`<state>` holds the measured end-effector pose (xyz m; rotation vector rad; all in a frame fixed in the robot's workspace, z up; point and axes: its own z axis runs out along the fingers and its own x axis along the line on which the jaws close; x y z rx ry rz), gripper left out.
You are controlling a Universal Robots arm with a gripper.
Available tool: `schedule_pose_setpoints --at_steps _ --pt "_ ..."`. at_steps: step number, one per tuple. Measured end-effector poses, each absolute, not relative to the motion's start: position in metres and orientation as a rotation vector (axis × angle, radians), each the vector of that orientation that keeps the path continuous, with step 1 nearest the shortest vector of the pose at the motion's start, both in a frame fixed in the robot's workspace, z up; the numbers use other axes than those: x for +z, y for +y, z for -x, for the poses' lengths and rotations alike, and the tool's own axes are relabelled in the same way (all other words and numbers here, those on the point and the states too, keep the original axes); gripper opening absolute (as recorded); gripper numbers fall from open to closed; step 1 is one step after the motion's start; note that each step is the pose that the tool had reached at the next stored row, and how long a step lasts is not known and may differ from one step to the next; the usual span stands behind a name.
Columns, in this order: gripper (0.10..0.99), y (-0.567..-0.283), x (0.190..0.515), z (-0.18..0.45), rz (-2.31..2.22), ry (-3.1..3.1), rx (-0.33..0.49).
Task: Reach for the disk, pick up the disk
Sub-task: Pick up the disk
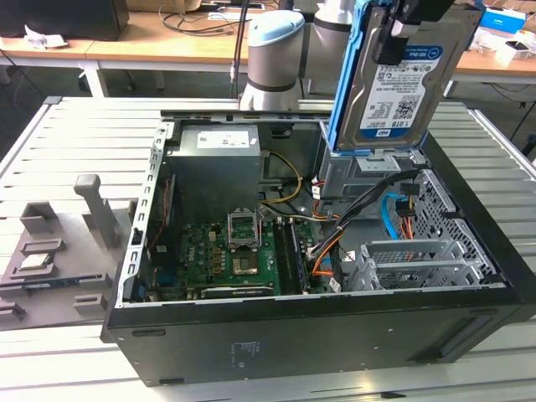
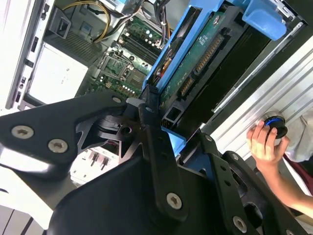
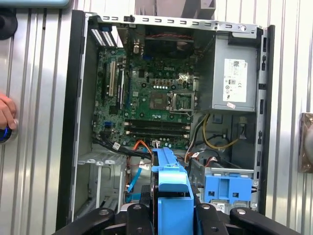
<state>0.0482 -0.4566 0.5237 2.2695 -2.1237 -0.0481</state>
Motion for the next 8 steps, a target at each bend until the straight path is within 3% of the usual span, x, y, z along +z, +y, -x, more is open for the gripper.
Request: schedule_pose_setpoints --at_steps 8 --pt "0.369 -0.474 0.524 -0.049 -2.270 -2.124 -0.048"
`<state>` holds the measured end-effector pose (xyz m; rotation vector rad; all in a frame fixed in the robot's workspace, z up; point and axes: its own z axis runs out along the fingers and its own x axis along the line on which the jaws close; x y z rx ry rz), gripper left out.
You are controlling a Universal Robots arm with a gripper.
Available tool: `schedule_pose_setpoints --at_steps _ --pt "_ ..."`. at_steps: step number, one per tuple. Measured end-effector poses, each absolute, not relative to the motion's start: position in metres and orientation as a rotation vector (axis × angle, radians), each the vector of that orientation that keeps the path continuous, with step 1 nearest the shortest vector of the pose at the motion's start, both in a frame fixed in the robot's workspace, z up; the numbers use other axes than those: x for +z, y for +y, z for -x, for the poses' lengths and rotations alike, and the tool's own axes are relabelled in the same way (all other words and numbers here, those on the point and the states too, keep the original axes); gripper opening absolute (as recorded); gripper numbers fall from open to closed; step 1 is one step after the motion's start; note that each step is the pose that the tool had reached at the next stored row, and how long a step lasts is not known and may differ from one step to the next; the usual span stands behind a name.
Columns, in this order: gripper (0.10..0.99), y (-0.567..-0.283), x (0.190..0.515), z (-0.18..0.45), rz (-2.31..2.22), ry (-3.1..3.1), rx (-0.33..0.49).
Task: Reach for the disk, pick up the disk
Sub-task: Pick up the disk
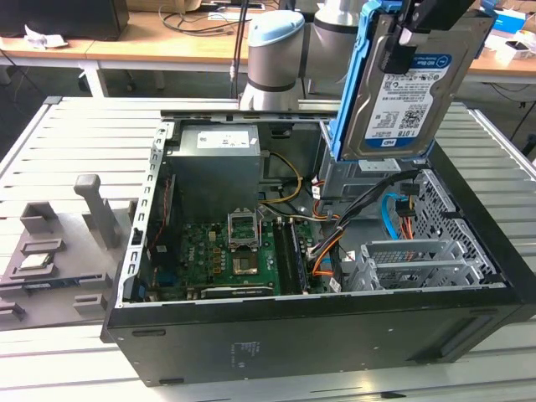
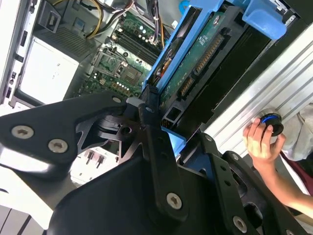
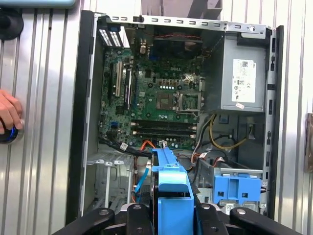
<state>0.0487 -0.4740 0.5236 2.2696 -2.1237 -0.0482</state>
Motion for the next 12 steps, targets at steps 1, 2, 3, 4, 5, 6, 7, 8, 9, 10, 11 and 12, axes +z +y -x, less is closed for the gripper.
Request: schedule_pose_setpoints --at_steps 1,2,3,4,5,6,7,8,9,10,11,12 --pt "0.369 -0.477 0.524 -0.049 -2.270 -2.124 -0.048" --pt "0.369 -0.480 0.524 -0.049 -2.270 -2.124 -0.048" --pt "0.369 -0.482 0.524 -0.049 -2.270 -2.124 -0.048" --pt "0.369 -0.484 0.524 -0.049 -2.270 -2.124 -0.048" --pt "0.369 -0.485 0.524 -0.049 -2.270 -2.124 -0.048" --pt "0.369 -0.488 0.524 -0.049 -2.270 -2.124 -0.048" --pt "0.369 -0.491 0.524 -0.049 -2.270 -2.124 -0.048" --pt "0.369 -0.493 0.524 -0.049 -2.270 -2.124 -0.048" --pt "0.369 -0.495 0.524 -0.049 -2.269 -2.124 -0.048" --pt "0.369 -0.497 0.524 -0.049 -2.270 -2.124 -0.048" --pt "0.369 -0.499 0.524 -0.049 -2.270 -2.124 -0.048" --pt "0.369 -0.501 0.524 -0.049 -2.270 -2.124 -0.048"
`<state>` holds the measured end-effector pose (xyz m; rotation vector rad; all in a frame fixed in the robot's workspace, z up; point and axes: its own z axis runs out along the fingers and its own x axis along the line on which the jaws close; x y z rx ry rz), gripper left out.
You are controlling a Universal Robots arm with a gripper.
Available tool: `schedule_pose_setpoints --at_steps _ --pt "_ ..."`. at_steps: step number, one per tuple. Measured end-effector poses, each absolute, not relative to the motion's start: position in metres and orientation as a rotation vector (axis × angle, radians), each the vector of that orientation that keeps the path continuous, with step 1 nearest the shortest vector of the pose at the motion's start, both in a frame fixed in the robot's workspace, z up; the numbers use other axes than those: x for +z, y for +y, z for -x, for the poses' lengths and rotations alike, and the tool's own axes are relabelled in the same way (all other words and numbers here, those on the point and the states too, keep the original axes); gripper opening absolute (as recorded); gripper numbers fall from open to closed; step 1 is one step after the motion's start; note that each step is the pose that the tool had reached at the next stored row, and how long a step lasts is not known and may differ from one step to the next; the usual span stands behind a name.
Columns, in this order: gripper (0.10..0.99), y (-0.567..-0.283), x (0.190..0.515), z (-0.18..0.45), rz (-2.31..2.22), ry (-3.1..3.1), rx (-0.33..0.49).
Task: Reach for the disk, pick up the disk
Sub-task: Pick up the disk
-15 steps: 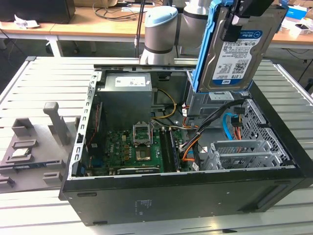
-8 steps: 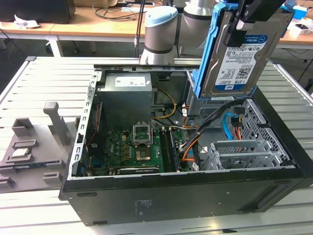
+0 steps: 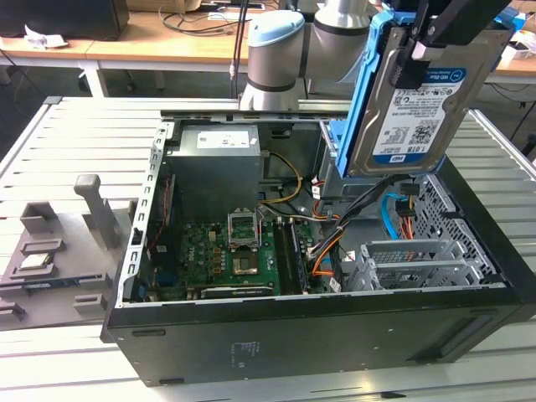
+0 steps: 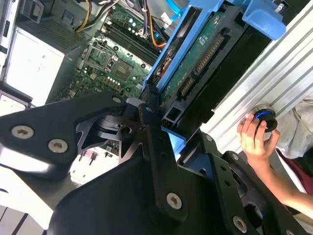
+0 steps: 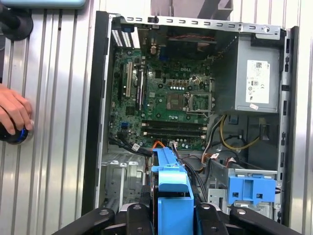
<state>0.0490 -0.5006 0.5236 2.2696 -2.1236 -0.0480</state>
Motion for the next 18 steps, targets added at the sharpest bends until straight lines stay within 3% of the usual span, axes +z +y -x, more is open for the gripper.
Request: schedule_pose_setpoints --at_steps 18 --pt "0.369 -0.539 0.523 -0.050 -2.270 -2.124 -0.048"
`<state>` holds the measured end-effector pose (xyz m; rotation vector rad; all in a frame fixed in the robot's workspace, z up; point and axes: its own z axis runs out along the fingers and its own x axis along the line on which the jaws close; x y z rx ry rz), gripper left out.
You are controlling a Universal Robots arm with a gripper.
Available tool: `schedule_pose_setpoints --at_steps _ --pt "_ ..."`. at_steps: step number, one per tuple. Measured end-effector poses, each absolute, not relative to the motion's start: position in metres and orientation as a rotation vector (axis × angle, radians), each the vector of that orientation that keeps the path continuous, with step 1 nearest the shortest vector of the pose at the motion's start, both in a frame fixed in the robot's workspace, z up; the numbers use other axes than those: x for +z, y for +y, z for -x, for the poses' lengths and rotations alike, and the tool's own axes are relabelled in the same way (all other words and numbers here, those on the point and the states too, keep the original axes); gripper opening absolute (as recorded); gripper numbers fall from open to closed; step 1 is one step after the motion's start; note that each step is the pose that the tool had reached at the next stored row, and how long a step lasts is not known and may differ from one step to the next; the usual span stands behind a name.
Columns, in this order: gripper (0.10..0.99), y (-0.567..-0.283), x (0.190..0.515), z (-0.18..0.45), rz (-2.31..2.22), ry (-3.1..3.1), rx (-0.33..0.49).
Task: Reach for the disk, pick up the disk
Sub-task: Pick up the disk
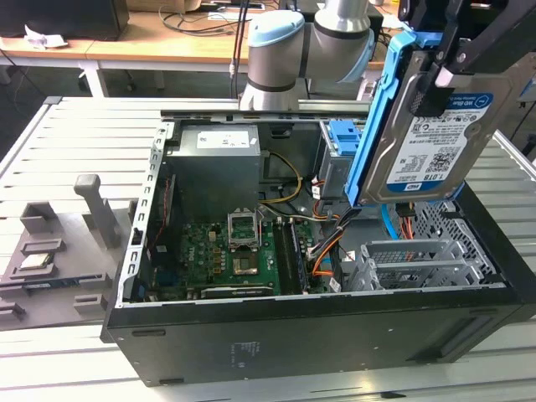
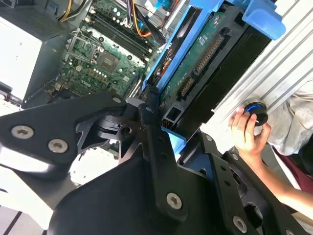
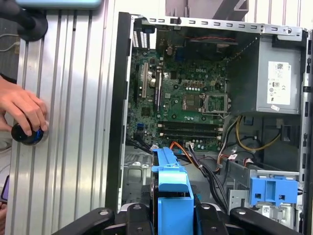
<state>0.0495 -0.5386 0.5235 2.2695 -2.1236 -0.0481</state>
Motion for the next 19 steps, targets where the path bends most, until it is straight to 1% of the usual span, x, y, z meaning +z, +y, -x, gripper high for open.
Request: schedule_pose_setpoints --at_steps 11,19 --pt "0.369 -0.556 0.523 -0.051 -2.269 -2.124 -0.048" --pt "0.369 -0.557 0.513 -0.062 -2.246 -2.149 -0.049"
